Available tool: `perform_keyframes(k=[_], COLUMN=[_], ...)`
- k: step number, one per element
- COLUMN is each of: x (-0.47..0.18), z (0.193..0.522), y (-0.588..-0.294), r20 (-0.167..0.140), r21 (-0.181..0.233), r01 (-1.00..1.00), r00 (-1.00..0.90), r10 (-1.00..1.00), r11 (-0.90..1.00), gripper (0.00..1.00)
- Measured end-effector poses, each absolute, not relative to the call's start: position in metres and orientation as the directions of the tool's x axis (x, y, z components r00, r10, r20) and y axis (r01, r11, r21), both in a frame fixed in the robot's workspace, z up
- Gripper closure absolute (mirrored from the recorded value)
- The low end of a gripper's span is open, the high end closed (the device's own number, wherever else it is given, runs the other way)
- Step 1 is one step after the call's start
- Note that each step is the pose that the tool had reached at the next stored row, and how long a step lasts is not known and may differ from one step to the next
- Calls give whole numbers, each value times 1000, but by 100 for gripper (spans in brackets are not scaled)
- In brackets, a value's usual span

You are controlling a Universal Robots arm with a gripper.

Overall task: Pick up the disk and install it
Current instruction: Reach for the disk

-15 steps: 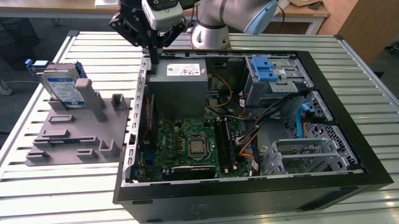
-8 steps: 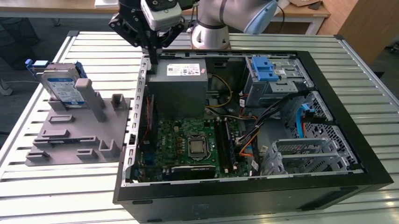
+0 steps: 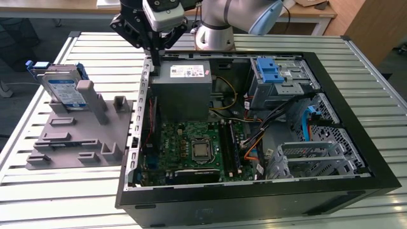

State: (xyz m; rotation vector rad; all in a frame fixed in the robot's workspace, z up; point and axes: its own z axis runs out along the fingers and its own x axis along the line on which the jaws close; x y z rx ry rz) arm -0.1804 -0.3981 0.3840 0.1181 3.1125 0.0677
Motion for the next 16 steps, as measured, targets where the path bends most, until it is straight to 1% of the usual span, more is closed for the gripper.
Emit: perform_keyframes(k=[16], x=[-184], z=[383], y=[-398], r20=[-24], r21=[44], r01=[75], r00=[-997], r10=[76], r11=[996], gripper=[89])
